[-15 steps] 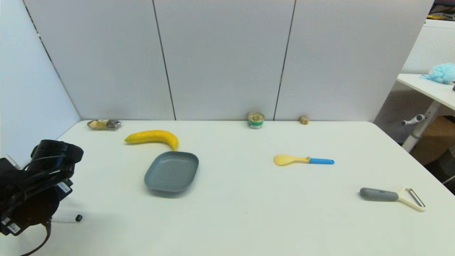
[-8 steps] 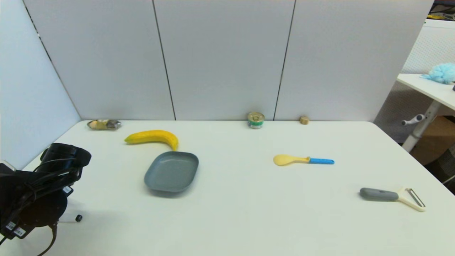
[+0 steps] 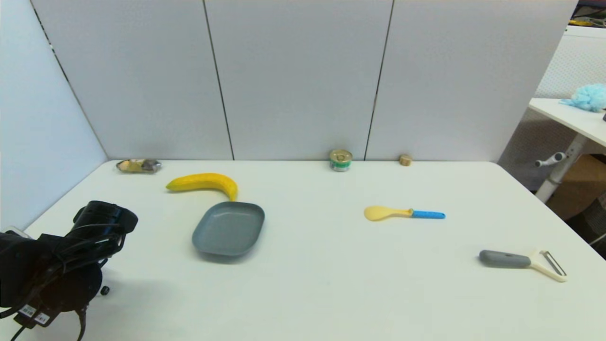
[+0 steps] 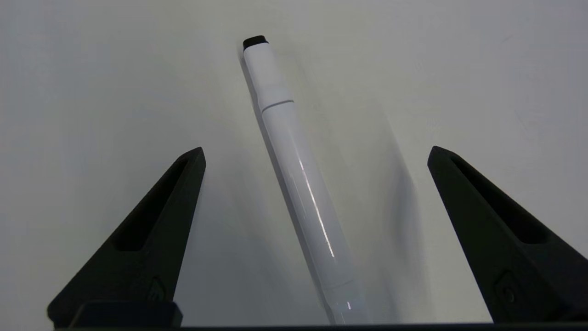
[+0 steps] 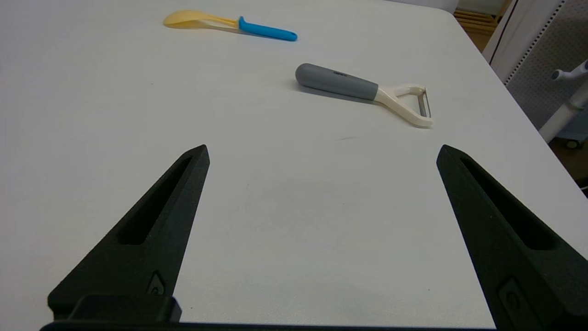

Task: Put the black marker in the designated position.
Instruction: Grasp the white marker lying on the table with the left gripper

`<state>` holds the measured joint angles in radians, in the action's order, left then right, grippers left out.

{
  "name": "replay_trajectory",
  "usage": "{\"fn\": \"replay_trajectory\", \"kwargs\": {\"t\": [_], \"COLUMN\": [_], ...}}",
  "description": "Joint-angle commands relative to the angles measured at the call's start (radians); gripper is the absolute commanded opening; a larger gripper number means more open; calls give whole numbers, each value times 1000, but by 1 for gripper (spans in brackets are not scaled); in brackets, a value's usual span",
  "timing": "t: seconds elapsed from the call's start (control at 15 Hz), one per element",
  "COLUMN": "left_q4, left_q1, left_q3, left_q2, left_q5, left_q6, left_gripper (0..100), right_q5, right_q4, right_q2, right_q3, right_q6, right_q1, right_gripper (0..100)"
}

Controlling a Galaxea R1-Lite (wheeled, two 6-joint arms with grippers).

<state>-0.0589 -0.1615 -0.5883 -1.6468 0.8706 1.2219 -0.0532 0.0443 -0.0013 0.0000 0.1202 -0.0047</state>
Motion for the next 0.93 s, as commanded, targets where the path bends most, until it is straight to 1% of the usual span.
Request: {"fn": "replay_trajectory", "kwargs": {"t": [0.07,0.47,0.93], "left_q4": [-1,-33,-33], "left_q1": [-3,-3,-12], "left_q3": [1,-1,-7], "left_q2": [-18,-45,-59], "left_q5": [4,5,4], "left_q6": [16,16,14], "left_gripper": [100,100,100], "right_q5": [0,0,0], "right_q4": [0,0,0], "right_q2": [-2,1,1], "right_q3": [0,0,0], "right_q6": [1,1,1], "right_q1": [0,0,0], "right_gripper": [100,100,100]}}
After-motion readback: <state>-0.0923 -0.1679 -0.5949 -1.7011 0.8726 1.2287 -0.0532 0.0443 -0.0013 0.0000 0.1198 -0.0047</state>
